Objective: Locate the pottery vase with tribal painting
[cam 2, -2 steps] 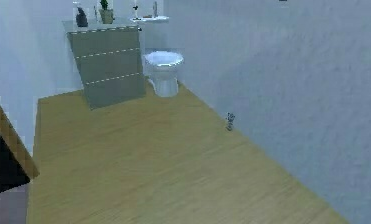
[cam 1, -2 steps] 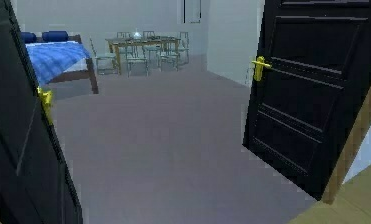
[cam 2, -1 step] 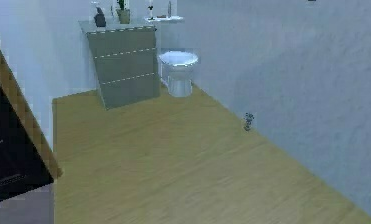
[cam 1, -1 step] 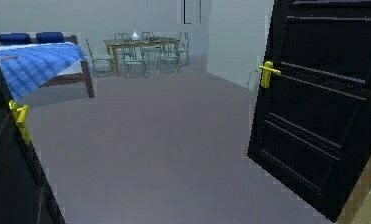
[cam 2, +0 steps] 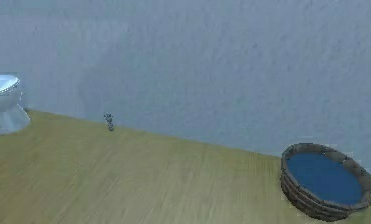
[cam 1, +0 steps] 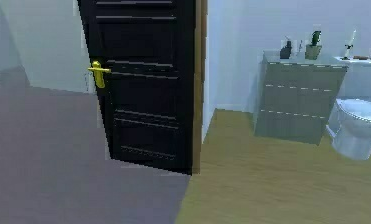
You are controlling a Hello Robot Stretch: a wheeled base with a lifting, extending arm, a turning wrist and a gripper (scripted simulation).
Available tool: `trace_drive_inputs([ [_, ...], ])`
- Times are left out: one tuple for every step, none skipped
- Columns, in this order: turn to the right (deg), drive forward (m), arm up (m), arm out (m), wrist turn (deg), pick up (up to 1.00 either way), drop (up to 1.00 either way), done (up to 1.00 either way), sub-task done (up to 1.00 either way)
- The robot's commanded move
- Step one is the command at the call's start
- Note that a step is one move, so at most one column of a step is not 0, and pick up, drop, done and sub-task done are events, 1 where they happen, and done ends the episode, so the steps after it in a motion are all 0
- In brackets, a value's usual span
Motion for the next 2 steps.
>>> trace_drive_inputs([
  [39.0,0.0,0.0,0.0,0.0,0.0,0.0,0.0,0.0],
  [0.0,0.05,0.0,0.0,0.0,0.0,0.0,0.0,0.0],
])
